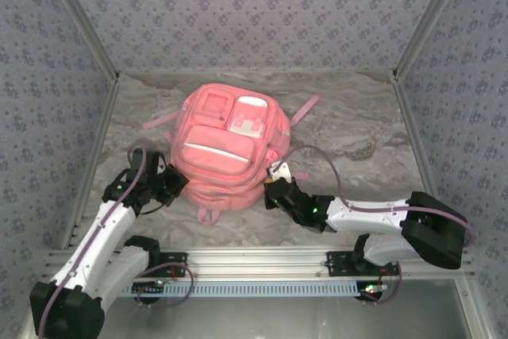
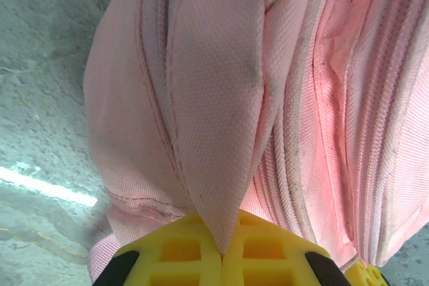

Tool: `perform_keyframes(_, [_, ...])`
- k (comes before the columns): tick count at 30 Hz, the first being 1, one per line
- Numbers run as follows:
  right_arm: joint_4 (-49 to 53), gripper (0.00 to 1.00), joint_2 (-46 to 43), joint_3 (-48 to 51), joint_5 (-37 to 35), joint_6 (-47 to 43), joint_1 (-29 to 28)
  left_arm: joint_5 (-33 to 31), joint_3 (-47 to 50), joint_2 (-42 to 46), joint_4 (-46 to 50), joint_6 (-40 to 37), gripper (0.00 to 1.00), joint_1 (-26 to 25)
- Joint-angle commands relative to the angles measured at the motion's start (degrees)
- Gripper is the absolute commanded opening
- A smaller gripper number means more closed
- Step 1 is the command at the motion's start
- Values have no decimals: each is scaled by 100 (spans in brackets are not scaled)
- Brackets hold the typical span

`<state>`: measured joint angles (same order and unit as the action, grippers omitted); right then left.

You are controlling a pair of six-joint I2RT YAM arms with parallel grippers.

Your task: Pack the student bag

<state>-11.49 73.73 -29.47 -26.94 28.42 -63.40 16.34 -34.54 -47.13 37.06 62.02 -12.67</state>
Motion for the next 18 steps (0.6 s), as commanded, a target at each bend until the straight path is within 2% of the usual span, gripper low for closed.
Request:
perform_keyframes(1, [-149,0,142,-71,159,-104,25,-88,-430,-253,-9,-483,2,295])
perform_keyframes(3, [-189,0,339,-218,232,-5,-31,-132,-568,-495,-53,-573,5,386])
perform_keyframes(8, [-357,0,788,-640,326,107,-197,-732,-1309,-1082,144,-884,12,525])
perform_keyframes(10, [-374,0,991,-840,439,166,-204,-668,-1521,-1226,425,-885,14,588])
perform_keyframes(14, [-397,0,1251,-1176,593,275,-215,-373,-1367,-843,528,-579,33,588])
perform_keyframes(18, [-442,0,1345,-1302,611,304,-251,51,-769,-97,639,86,40,557])
